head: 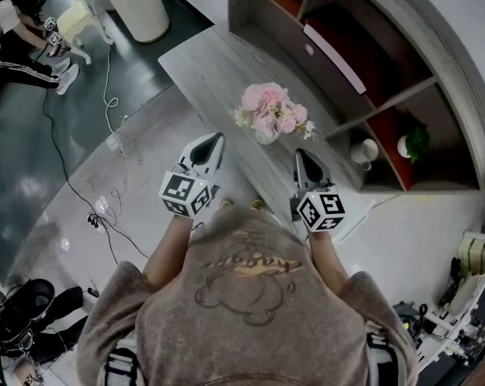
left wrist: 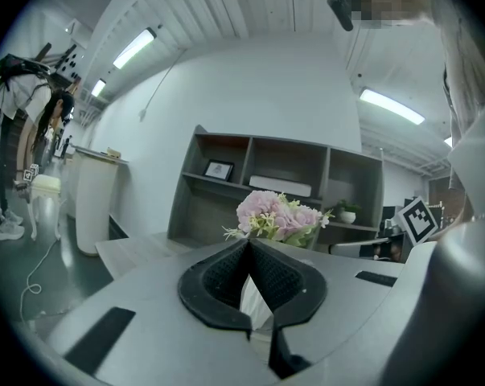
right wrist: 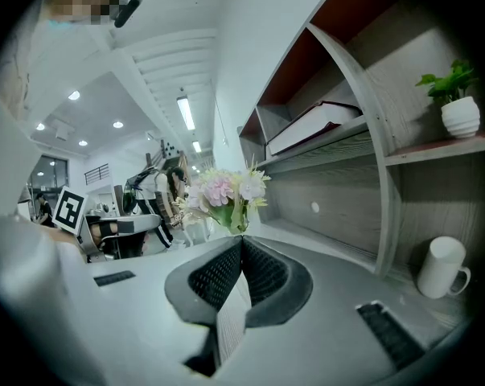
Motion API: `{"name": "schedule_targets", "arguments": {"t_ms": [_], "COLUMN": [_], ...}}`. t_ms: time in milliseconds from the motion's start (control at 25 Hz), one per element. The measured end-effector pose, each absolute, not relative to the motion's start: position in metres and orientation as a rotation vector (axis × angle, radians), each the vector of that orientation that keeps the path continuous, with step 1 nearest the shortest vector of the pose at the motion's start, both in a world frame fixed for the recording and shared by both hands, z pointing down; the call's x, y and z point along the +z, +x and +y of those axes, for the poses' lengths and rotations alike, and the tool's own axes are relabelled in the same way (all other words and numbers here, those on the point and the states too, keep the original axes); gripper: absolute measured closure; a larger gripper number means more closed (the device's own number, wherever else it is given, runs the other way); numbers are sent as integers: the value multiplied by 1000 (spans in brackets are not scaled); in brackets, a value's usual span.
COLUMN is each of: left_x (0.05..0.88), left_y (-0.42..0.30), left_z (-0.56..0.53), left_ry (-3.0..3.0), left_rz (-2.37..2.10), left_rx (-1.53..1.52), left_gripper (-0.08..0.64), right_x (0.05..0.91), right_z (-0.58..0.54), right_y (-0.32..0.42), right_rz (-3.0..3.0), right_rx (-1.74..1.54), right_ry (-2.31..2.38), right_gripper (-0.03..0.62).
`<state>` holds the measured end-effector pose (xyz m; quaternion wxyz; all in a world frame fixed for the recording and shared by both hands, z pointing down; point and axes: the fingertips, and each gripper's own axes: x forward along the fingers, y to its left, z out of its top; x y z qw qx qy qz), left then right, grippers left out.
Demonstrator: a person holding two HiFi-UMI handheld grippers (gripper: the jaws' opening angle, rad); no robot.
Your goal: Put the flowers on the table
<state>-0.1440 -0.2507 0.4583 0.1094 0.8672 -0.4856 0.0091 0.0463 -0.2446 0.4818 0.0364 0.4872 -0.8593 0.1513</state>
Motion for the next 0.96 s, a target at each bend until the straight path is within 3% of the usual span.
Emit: {"name": "schedule_targets", "arguments": {"t_ms": [960], "left_x": [462], "left_y": [-142], "left_z": [-253], "left_ry": [2525], "left_rz": [-1408], "left_rx": [9], "left_gripper": [543], "right_x": [480], "right_z": [-246], "right_y": [45], "right_rz": [-2636], "right_rx": [470], "right_ry": [1497], "right_gripper": [607]}}
